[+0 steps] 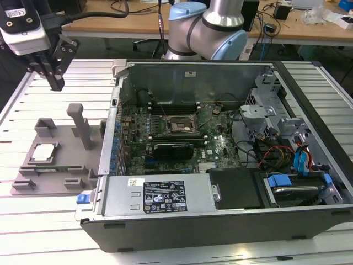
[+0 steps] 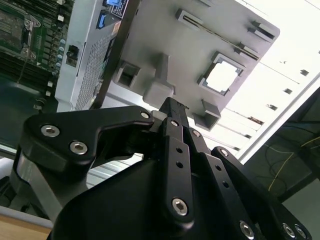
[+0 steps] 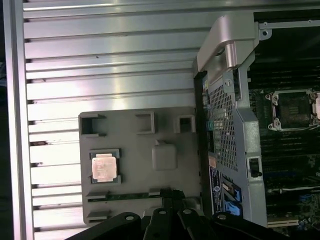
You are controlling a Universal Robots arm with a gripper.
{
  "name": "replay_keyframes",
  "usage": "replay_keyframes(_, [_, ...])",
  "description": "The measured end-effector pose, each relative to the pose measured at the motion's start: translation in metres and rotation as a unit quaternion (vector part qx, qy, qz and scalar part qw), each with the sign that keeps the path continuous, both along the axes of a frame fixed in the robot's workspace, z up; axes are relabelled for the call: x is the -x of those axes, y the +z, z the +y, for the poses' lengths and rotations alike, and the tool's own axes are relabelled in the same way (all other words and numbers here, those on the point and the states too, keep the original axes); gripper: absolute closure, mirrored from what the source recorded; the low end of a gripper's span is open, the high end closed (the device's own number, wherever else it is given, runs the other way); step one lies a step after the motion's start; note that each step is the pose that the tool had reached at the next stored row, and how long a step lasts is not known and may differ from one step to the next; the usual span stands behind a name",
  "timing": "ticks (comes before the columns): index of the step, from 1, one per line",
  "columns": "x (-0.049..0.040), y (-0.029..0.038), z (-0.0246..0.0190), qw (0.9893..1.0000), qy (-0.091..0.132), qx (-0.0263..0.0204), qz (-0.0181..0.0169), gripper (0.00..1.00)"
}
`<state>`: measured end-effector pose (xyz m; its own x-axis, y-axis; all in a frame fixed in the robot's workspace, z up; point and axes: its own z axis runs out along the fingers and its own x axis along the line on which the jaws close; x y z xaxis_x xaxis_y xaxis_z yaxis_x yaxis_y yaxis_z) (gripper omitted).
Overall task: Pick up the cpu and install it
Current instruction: 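Reach for the cpu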
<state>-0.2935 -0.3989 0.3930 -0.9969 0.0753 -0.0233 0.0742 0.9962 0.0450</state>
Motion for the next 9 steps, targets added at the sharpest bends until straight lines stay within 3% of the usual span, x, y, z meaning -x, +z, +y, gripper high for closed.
replay_keyframes(9, [0.0103,-0.0001,0.0000,1.0000,0.000,0.0000,0.0000,0.89])
